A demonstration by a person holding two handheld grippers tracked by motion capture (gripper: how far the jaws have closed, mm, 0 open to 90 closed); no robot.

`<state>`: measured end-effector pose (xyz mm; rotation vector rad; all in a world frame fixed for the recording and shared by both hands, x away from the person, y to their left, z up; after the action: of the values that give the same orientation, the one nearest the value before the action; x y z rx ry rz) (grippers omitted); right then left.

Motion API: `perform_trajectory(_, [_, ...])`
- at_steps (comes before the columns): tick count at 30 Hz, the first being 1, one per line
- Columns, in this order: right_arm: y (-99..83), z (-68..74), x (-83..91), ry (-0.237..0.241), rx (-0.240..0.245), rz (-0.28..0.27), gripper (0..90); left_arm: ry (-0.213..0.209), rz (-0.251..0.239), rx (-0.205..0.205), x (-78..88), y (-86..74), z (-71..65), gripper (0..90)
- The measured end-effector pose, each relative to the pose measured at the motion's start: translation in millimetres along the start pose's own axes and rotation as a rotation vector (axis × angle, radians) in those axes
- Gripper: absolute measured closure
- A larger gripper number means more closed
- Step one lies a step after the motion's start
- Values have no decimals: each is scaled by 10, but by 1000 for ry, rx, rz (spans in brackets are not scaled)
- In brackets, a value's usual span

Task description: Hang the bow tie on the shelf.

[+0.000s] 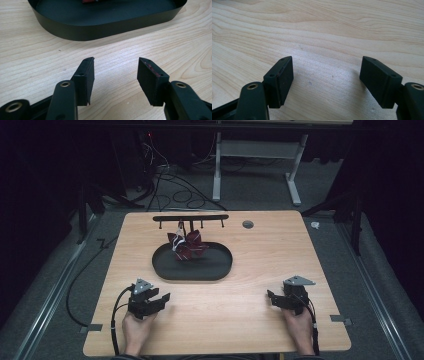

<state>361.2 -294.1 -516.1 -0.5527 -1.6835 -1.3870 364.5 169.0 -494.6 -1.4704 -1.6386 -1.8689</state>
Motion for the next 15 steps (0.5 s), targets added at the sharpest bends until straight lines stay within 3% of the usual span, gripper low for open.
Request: perform_trajectory(15, [0,-1,0,0,1,0,285,56,37,-18,-228,-43,-37,481])
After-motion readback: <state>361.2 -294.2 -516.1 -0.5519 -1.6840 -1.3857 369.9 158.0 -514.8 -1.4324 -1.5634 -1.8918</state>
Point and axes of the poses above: each handheld gripper's, and its own axes: x roughly backward along the jaws, y roughly out of its top, z roughly to its left, the point moved 2 cm from there along -x, roughly forward along the jaws, and after that the axes turned 12 degrees about z, right-handed, at the moved point
